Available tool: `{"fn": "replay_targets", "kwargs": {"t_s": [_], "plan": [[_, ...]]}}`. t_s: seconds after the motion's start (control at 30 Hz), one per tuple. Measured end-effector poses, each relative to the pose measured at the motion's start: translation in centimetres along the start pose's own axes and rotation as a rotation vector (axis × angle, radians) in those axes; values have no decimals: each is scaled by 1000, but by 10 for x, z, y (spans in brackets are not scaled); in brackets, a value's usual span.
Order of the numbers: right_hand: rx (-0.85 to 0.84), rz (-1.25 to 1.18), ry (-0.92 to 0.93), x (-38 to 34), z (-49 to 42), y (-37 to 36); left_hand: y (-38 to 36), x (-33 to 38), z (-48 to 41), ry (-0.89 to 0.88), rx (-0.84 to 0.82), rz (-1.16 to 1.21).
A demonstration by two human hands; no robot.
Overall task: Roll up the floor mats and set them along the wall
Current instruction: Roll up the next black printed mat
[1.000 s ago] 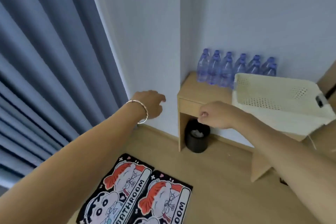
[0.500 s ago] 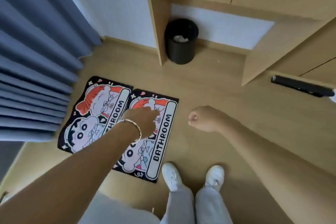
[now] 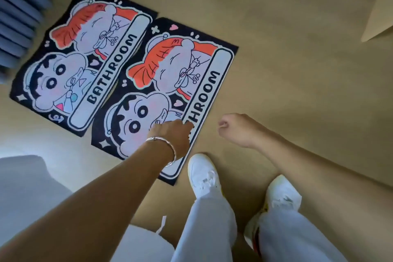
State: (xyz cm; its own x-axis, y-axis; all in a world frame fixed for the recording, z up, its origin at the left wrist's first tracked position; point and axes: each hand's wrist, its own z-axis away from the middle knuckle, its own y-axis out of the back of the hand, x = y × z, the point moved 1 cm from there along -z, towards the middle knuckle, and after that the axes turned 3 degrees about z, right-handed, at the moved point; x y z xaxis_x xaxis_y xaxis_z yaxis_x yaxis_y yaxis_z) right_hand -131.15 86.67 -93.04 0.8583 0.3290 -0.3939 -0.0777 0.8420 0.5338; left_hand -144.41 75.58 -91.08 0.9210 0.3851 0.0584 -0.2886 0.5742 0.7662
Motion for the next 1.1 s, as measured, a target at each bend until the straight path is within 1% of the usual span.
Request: {"fn": "replay_targets", "kwargs": {"t_s": [0.1, 0.2, 0.3, 0.53, 0.63, 0.73, 0.83, 0.9, 0.93, 1.0, 1.1], "plan": [[-30, -32, -12, 12, -13, -52, -62, -16, 5, 40, -78, 40], [-92, -56, -39, 23, -27, -87, -105, -30, 1, 92, -166, 72], [-145, -64, -56, 27, -49, -103, -121, -40, -14, 155, -206, 122], [-84, -142, -125, 40, -110, -119, -141, -52, -66, 249, -206, 155], [-40, -300, -202, 41, -127, -131, -157, -51, -74, 248, -215, 140], [57, -595, -301, 32, -141, -143, -171, -54, -78, 235, -240, 176], [6, -846, -335, 16, -151, -150, -182, -61, -82, 223, -260, 286], [-7, -919, -334, 11, -157, -151, -186, -62, -83, 218, -301, 339], [-1, -907, -326, 10, -161, -151, -188, -61, -83, 220, -317, 358], [43, -786, -311, 10, -169, -149, -189, -59, -82, 204, -308, 380], [166, -678, -295, 11, -180, -127, -186, -55, -84, 136, -245, 341]]}}
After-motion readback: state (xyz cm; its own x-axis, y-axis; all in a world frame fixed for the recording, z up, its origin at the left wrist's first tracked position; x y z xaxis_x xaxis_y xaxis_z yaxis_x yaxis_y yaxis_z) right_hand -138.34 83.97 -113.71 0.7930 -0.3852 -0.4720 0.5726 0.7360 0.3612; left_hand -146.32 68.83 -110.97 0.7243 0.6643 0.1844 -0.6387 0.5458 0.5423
